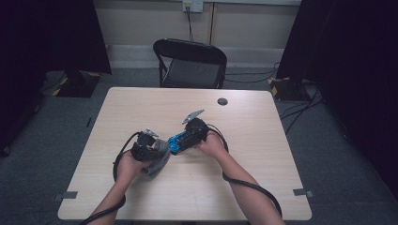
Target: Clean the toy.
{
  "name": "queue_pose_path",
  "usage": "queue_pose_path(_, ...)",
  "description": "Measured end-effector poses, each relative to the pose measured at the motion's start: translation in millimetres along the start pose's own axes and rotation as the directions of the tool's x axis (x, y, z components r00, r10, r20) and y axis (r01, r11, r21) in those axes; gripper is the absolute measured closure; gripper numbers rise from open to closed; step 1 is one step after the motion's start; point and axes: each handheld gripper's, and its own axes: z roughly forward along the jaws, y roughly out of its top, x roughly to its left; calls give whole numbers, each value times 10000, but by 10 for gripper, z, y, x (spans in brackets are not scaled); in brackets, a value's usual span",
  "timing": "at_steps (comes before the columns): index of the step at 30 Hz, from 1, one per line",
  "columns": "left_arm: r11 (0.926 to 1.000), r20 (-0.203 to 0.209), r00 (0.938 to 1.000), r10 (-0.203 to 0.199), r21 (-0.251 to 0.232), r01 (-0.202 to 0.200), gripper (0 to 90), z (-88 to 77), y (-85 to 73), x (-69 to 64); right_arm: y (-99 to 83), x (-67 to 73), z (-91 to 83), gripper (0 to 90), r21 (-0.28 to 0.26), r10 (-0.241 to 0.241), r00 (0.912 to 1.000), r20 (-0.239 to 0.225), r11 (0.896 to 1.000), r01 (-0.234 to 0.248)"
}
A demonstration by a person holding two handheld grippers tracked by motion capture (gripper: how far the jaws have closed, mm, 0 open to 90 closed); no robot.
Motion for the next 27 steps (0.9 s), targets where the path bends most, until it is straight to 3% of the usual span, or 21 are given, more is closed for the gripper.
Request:
queue_pose_path(8, 10000, 206, 9998, -36, 28, 35, 761, 1, -13, -32, -8, 1, 0, 112, -64, -13, 10000, 9, 10000, 13)
queue_pose_path(23, 9997, 120, 9997, 221, 37, -221, 756, 37, 0, -164, -19, 6, 1, 112, -178, 45, 10000, 18, 9998, -45)
queue_pose_path(27, 9994, 303, 9990, 327, 75, -330, 756, 46, 5, -201, -21, 8, 0, 113, -192, 55, 10000, 36, 9998, -54)
